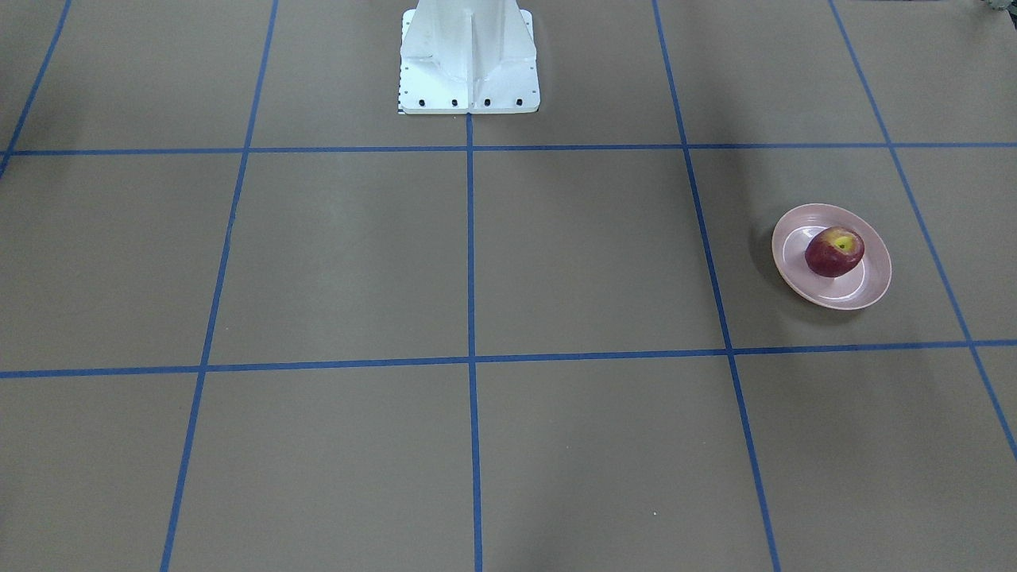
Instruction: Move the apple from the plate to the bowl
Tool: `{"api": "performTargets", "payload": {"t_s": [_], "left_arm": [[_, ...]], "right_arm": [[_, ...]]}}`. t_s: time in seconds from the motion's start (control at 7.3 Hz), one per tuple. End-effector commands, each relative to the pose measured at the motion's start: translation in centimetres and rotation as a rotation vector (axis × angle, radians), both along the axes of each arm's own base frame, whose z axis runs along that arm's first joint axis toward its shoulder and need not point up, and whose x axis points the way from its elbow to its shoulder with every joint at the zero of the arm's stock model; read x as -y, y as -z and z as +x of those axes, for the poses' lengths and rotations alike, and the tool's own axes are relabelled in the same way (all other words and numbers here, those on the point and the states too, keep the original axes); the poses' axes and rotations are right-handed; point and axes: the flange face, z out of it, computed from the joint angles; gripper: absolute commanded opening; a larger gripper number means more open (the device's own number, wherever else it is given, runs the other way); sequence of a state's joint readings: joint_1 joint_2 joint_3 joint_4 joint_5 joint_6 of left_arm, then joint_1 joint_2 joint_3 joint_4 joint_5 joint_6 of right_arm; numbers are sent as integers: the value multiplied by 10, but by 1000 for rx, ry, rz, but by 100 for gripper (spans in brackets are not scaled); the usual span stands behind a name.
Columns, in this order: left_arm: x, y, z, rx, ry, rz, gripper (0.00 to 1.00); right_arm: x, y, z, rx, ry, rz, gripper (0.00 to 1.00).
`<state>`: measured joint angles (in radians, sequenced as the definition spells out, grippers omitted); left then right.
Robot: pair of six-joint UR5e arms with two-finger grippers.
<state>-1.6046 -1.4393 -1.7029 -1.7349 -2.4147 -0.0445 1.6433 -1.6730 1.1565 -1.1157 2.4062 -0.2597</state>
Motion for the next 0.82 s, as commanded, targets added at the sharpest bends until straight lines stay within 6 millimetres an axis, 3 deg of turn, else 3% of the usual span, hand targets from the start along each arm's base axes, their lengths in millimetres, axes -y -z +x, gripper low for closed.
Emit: {"api": "performTargets", "payload": {"t_s": [0.0,0.14,0.41,0.55,0.68], "left_arm": [[-1,-2,0,0,0,-4,98],[-1,-2,0,0,0,-4,98],[-1,-2,0,0,0,-4,98],[0,0,0,-1,0,-1,98],[0,-1,0,-1,0,-2,98]], "right_arm": [[-1,-6,0,-4,-5,-21,72],[-1,-7,-2,-6,-22,-48,56],[9,-1,-5,-6,-29,-53,53],[12,0,-6,-6,-35,-60,39],[11,0,-6,-8,-37,-64,5]]}}
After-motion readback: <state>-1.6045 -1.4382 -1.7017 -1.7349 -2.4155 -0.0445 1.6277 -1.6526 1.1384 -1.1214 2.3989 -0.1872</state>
